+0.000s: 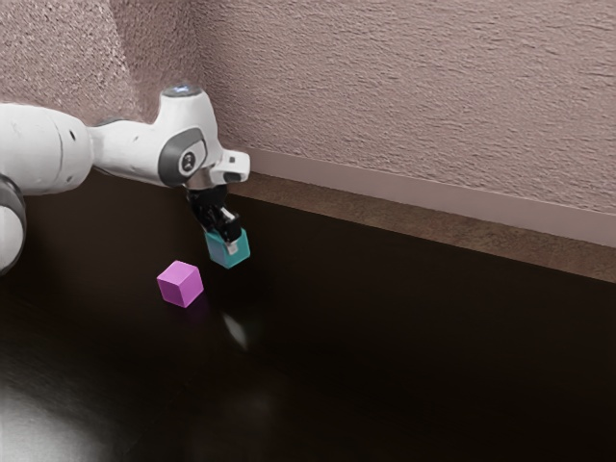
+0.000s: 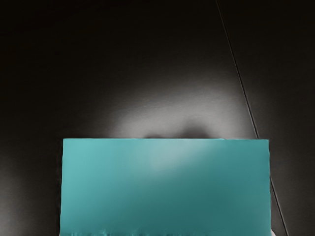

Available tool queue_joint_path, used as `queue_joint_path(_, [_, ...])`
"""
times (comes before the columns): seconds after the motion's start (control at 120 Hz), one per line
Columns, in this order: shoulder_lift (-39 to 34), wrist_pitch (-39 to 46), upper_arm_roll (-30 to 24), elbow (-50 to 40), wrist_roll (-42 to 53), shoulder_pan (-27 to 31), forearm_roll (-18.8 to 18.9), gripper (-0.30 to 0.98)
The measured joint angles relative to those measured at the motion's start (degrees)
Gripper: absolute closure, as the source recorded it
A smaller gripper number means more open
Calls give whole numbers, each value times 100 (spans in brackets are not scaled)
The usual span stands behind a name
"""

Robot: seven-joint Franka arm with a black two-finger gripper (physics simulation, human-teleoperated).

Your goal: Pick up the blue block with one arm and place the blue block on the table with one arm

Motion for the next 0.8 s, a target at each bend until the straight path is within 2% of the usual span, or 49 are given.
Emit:
queue_joint_path(0.108, [206, -16, 16, 103, -29, -80, 12, 47])
queue_joint_path(0.217, [243, -42, 26, 128, -22, -104, -29, 28])
queue_joint_path(0.408, [213, -114, 35, 129, 14, -91, -128, 11])
queue_joint_path(0.558, [-394, -322, 7, 82, 9, -128, -119, 6])
queue_joint_path(0.8, [-531, -541, 10, 81, 6, -138, -99, 2])
